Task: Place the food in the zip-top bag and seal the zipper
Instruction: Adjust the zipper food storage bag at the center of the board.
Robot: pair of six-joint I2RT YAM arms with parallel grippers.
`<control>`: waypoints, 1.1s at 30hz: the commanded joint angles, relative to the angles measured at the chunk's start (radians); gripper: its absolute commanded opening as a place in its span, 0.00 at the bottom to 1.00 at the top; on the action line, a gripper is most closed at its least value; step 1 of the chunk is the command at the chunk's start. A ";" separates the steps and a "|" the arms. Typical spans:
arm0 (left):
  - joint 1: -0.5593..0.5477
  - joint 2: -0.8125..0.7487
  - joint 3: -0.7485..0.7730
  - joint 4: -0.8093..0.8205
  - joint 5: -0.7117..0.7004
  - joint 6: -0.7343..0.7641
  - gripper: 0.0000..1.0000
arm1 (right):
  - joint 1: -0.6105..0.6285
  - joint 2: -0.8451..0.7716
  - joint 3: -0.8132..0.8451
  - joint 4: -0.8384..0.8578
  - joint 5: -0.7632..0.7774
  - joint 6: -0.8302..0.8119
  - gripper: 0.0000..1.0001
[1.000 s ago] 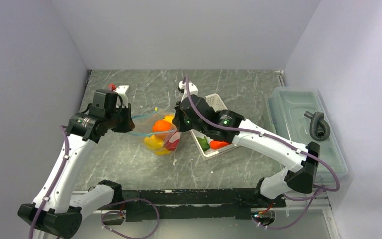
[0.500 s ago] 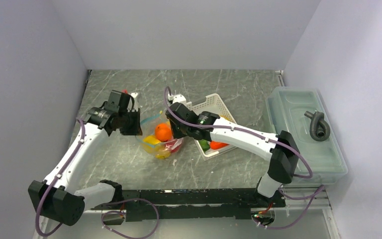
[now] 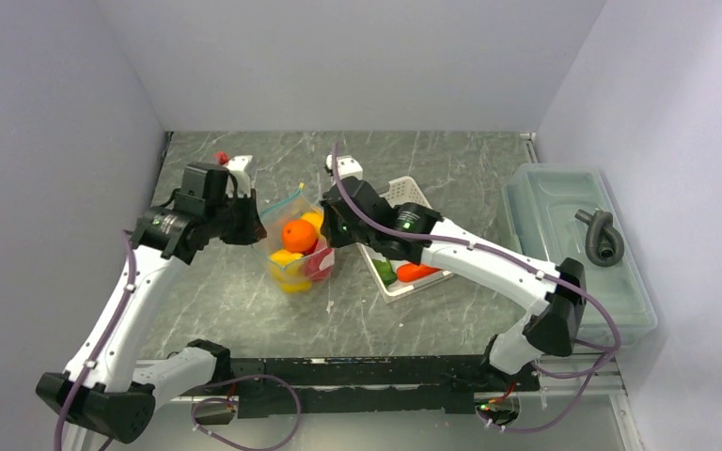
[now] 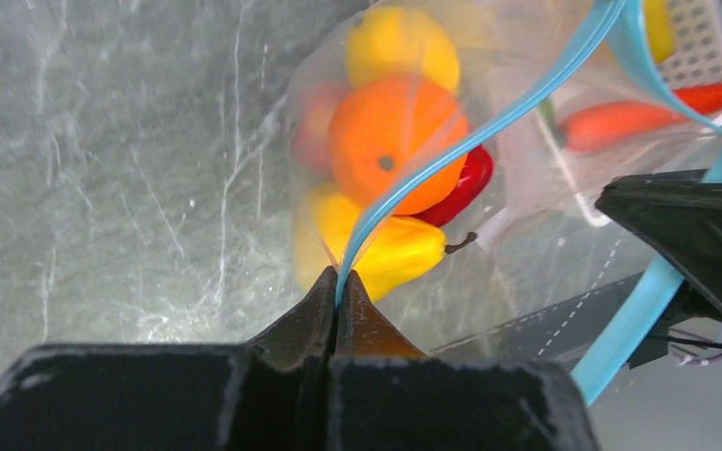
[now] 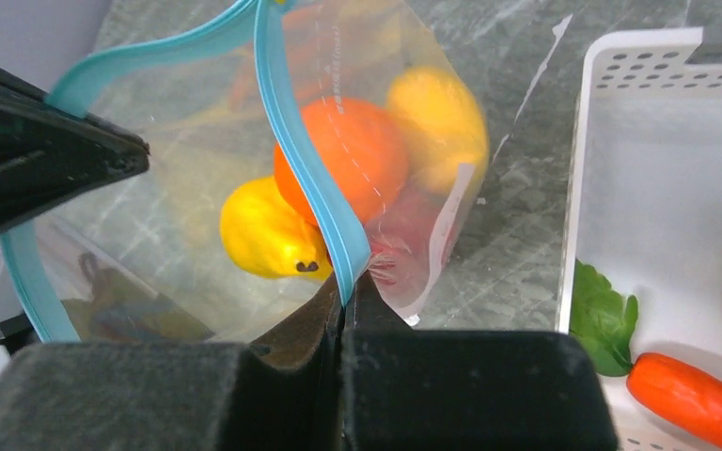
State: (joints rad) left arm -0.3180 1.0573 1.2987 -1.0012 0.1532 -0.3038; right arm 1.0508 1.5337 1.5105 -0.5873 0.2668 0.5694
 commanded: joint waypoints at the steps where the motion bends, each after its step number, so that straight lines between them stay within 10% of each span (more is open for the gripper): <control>1: -0.003 0.042 -0.112 0.060 0.006 0.000 0.00 | -0.003 0.083 -0.037 0.053 -0.035 0.019 0.00; 18: -0.003 0.007 -0.059 0.063 -0.030 0.038 0.00 | -0.006 0.046 0.021 0.017 0.005 -0.002 0.04; 25: -0.003 -0.022 0.007 0.057 -0.103 0.061 0.00 | -0.006 0.029 0.044 0.021 0.014 -0.020 0.39; 33: -0.003 -0.013 -0.030 0.116 -0.101 0.048 0.00 | -0.008 -0.006 0.073 -0.032 0.089 -0.051 0.48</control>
State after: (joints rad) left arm -0.3176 1.0515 1.2720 -0.9646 0.0555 -0.2657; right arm 1.0485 1.5967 1.5291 -0.5919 0.2836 0.5480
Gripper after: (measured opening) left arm 0.012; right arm 0.471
